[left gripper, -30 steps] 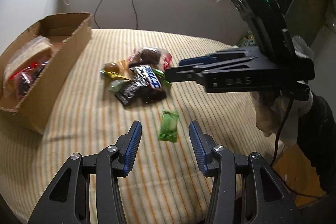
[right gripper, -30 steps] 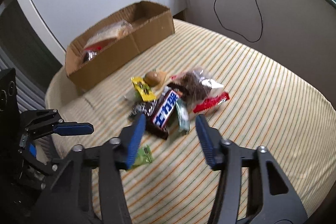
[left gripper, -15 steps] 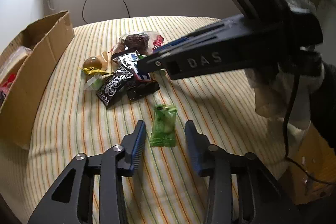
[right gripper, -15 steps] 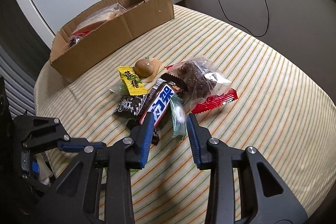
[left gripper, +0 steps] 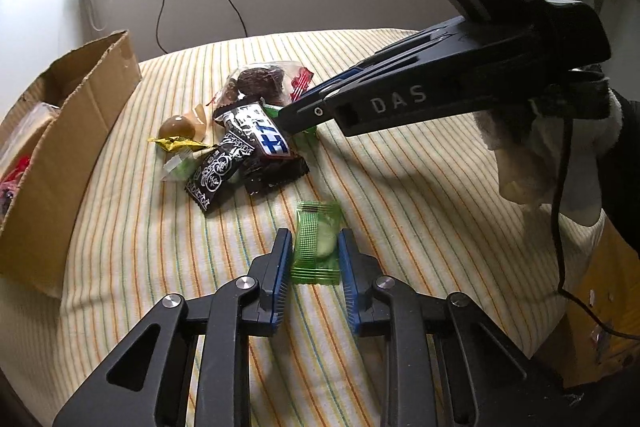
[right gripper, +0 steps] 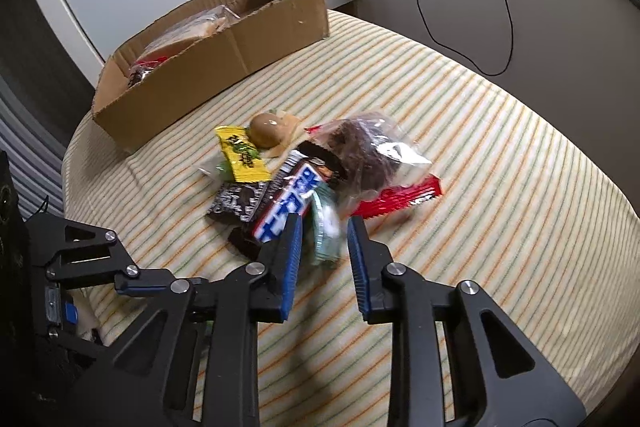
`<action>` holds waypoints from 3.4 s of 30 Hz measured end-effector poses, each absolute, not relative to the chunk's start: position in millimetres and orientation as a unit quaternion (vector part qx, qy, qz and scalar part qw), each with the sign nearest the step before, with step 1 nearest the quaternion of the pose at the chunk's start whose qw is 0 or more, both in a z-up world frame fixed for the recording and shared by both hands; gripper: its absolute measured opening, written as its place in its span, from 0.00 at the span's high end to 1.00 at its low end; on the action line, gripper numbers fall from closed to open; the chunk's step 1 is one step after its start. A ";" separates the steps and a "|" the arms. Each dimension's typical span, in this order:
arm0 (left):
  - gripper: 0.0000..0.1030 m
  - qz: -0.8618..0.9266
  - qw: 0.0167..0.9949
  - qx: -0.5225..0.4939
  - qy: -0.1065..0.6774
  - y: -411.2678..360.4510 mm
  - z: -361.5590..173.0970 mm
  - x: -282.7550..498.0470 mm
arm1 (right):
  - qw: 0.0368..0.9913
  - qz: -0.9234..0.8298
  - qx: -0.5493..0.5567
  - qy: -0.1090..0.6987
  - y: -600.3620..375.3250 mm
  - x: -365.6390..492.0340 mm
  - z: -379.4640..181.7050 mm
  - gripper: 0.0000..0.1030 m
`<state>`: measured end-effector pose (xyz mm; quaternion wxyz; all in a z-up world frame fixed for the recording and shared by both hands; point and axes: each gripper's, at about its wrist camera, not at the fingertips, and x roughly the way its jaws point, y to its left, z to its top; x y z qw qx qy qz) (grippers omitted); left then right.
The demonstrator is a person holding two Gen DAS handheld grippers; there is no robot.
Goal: Organize snacks
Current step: 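Grasp the green square packet with the left tool while the right tool grasps a thin green packet, then carry both green packets over the box and open both tools to drop them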
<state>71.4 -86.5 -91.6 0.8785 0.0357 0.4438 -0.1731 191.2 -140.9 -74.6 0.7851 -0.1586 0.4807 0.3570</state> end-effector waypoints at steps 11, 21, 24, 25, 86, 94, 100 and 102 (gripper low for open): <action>0.80 -0.173 0.880 0.025 0.443 -83.6 -91.6 69.2 | 0.786 0.347 -0.191 0.475 -122.7 193.8 -87.1 0.86; 0.80 -0.173 0.882 0.002 0.438 -71.9 -86.1 65.8 | 0.796 0.341 -0.176 0.468 -137.8 183.4 -74.4 0.94; 0.80 -0.172 0.885 -0.004 0.433 -64.0 -79.7 60.8 | 0.800 0.343 -0.170 0.462 -143.8 178.6 -67.0 0.94; 0.80 -0.171 0.886 -0.006 0.430 -63.4 -78.4 59.5 | 0.802 0.343 -0.169 0.459 -145.4 176.1 -63.2 0.94; 0.80 0.029 0.929 -0.091 0.358 171.4 -27.7 104.5 | 0.791 0.403 -0.198 0.416 48.8 258.9 -29.3 0.94; 0.79 0.032 0.927 -0.091 0.362 172.3 -28.0 107.6 | 0.785 0.404 -0.205 0.422 52.6 258.1 -34.3 0.94; 0.69 0.035 0.927 -0.089 0.362 170.8 -26.7 106.4 | 0.786 0.402 -0.207 0.422 53.8 256.9 -33.3 0.87; 0.67 0.035 0.928 -0.089 0.361 170.5 -26.4 106.2 | 0.787 0.403 -0.208 0.418 54.2 255.1 -32.2 0.54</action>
